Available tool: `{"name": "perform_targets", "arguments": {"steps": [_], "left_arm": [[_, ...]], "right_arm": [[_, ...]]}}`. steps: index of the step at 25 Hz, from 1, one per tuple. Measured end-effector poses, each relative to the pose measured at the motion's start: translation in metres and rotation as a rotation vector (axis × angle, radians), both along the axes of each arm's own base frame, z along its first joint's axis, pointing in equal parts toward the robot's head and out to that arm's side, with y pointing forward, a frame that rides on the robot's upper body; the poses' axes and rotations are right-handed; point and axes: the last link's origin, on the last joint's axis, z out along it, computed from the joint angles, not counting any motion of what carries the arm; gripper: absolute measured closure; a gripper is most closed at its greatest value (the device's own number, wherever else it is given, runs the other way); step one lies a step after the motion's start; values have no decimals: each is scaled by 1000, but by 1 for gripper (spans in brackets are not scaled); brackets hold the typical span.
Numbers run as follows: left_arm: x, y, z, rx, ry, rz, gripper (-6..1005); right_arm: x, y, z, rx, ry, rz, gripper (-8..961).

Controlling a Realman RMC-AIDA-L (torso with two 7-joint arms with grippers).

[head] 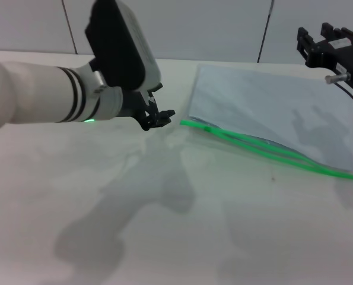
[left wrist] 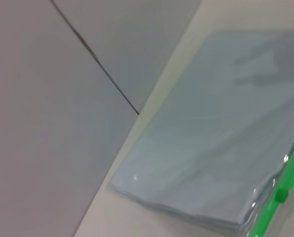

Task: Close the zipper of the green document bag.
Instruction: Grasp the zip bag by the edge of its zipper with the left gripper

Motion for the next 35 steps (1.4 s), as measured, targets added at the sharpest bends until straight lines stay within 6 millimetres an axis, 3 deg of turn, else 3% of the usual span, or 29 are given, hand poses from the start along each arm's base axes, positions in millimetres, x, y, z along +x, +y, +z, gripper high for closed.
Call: {"name": "perform_targets", "arguments": {"steps": [12,27,33,35], "left_arm": [[2,19,-26,-7,196,-110,400],[14,13,-58,-51,242,-216,399],[12,11,-66,-65,261,-232,245],[10,11,-67,-69,268,-229,239]], "right_arm": [[0,1,-5,-15,-9,2,491],[0,3,-8,-23,-18,0,491],[1,3,-8,-25,-9,-5,492],[0,4,-8,-25,-7,-4,492]]}}
